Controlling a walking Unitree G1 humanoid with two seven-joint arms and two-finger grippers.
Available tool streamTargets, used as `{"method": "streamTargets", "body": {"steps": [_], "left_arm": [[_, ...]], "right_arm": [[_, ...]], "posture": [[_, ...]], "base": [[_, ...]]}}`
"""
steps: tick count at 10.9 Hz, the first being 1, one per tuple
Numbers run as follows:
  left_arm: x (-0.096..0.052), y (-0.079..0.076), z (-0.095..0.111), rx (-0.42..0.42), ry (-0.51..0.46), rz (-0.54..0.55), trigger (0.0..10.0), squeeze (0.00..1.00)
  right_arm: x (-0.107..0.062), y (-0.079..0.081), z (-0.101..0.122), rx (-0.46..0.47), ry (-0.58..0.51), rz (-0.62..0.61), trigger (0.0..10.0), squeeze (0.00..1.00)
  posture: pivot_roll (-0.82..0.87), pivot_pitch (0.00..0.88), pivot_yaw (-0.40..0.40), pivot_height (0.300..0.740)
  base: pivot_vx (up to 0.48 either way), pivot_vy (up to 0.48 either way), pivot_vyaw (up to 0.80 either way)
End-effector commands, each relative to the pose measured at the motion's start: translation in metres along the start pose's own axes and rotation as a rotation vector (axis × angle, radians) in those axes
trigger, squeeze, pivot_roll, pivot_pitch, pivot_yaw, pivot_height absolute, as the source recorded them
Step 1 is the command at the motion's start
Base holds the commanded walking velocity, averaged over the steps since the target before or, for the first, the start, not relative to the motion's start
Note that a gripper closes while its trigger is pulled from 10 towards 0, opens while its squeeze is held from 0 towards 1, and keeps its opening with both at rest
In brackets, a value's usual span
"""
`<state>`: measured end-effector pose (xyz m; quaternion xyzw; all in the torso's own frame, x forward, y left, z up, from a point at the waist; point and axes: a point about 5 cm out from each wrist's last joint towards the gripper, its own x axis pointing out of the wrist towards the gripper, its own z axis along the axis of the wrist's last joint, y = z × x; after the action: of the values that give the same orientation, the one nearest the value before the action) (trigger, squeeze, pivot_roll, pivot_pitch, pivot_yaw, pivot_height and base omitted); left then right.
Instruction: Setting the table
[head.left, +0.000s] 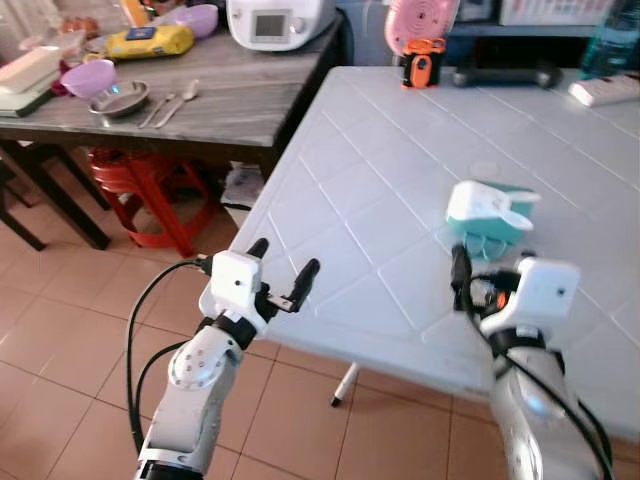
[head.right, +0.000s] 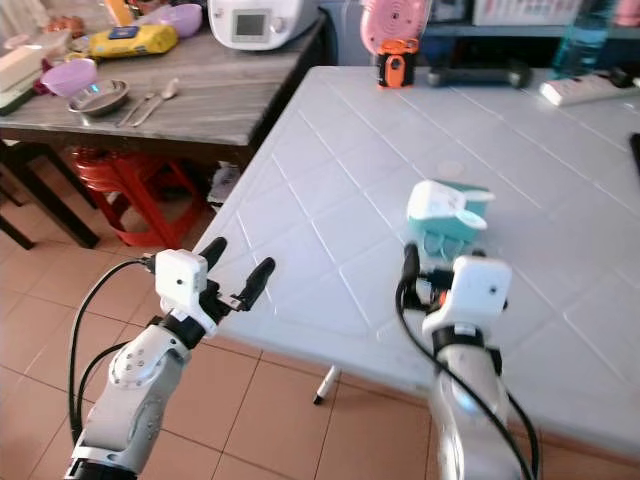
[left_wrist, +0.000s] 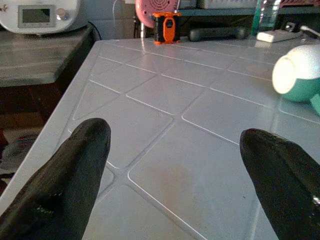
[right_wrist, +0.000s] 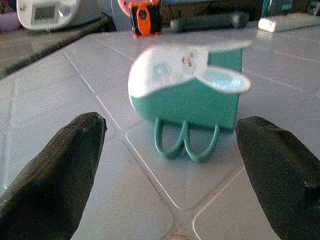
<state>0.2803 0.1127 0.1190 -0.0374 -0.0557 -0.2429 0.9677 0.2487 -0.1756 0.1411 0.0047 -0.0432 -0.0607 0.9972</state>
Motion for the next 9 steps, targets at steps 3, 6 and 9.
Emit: {"method": "streamTargets", "body": {"steps": [3,6,9], "left_arm": [[-0.008,0.006,0.0,0.02,0.016,0.012,10.0,0.0],[-0.011,0.007,-0.002,0.021,0.024,0.006,10.0,0.0],[-0.009,0.005,-0.002,0.02,0.03,-0.006,10.0,0.0]], "right_arm": [[-0.014,0.0,0.002,-0.045,-0.009,-0.004,10.0,0.0],[-0.029,-0.008,-0.002,-0.092,0.007,-0.034,10.0,0.0],[-0.031,-0.01,-0.002,-0.081,0.015,-0.046,10.0,0.0]], "posture": [[-0.16,0.109,0.132,0.74],[-0.17,0.111,0.139,0.74],[-0.18,0.112,0.144,0.74]], "base": [[0.0,0.0,0.0],[0.275,0.0,0.0],[0.3,0.0,0.0]]}}
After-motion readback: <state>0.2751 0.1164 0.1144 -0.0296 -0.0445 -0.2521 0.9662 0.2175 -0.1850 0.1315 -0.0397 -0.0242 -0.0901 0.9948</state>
